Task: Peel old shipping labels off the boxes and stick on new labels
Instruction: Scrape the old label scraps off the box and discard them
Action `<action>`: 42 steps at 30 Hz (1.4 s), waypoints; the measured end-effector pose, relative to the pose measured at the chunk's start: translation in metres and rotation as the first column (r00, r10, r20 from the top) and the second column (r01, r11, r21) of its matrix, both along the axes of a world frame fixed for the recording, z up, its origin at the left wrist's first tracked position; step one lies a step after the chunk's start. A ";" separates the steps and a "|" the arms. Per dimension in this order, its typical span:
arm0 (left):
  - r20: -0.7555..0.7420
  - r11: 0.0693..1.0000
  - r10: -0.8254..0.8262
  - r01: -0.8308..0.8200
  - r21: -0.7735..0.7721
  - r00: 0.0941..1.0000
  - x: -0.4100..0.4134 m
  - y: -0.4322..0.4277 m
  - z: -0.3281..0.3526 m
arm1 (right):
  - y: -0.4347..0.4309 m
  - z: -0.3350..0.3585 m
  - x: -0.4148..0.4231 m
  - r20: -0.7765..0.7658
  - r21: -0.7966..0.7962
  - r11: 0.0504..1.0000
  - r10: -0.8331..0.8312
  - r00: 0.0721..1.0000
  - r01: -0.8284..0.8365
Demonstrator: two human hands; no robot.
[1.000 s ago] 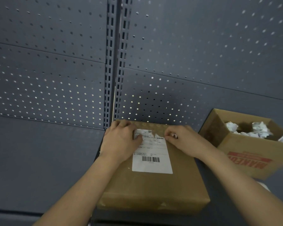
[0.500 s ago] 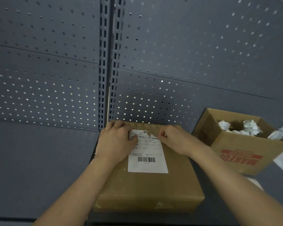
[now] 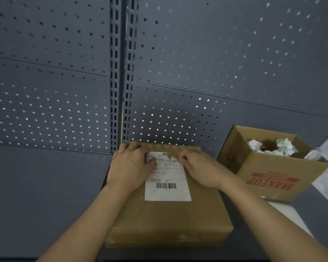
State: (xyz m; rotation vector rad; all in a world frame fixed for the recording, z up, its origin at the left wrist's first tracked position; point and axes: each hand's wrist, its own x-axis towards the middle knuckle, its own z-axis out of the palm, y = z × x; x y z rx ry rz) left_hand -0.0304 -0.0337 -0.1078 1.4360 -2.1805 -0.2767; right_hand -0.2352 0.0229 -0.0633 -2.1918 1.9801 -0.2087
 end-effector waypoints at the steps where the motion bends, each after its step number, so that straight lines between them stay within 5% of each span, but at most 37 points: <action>1: -0.003 1.000 0.000 0.000 0.004 1.000 0.000 0.000 0.000 | 0.001 -0.001 -0.001 0.025 0.003 1.000 0.010 1.000 -0.010; 7: -0.012 1.000 -0.005 0.005 0.011 1.000 0.000 0.000 0.001 | 0.004 -0.004 -0.014 0.269 -0.020 0.997 -0.067 0.961 0.075; 19: -0.017 1.000 -0.008 0.009 0.006 1.000 0.000 -0.001 0.001 | 0.005 -0.016 -0.003 0.085 -0.209 0.978 0.008 0.996 0.010; 31: -0.015 1.000 -0.001 0.001 0.012 1.000 -0.001 -0.001 0.001 | 0.030 -0.008 0.006 0.396 -0.153 0.985 -0.007 0.918 0.074; 42: -0.015 1.000 0.002 -0.002 0.020 1.000 0.000 -0.001 0.001 | 0.022 -0.015 0.016 0.371 -0.231 0.960 -0.063 0.926 0.158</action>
